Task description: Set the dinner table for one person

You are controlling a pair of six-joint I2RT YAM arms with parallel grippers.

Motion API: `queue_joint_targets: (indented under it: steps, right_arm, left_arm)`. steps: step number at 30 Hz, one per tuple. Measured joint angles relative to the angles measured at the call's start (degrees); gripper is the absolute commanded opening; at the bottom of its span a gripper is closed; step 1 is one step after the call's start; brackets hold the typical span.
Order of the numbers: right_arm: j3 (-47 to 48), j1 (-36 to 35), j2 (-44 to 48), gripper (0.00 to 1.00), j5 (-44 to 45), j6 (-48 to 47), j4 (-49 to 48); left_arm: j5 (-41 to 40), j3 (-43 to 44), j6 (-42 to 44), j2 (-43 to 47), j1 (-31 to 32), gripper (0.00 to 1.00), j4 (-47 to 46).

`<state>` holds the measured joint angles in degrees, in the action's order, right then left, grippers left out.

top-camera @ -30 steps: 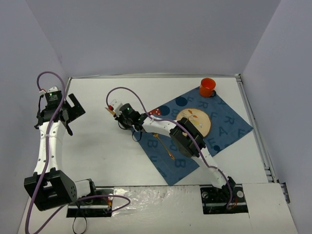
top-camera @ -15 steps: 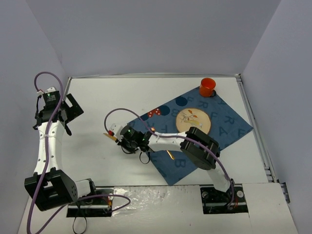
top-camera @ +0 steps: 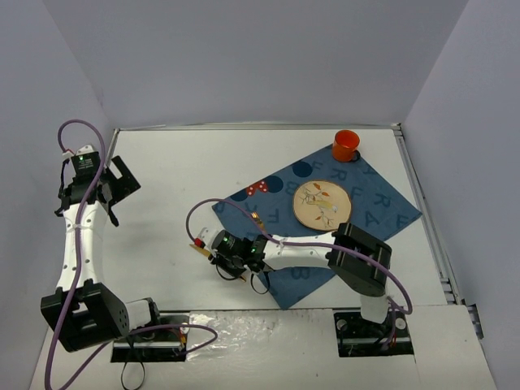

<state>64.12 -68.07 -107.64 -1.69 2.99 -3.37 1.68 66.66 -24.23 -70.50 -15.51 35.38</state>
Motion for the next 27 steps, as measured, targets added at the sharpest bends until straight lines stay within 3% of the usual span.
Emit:
queue_joint_targets:
  steps: [5, 10, 27]
  right_arm:
    - [0.1, 0.1, 0.6, 0.26, 1.1, 0.5, 3.3]
    - [1.3, 0.1, 0.5, 0.38, 1.3, 0.3, 7.1]
    - [12.7, 0.1, -6.9, 0.38, -0.9, -0.7, 14.1]
  left_arm:
    - [0.1, -0.5, 0.0, 0.0, 0.0, 0.97, -0.2]
    - [0.1, -0.8, 0.0, 0.0, 0.0, 0.97, -0.2]
    - [1.1, -0.8, 0.0, 0.0, 0.0, 0.97, -0.2]
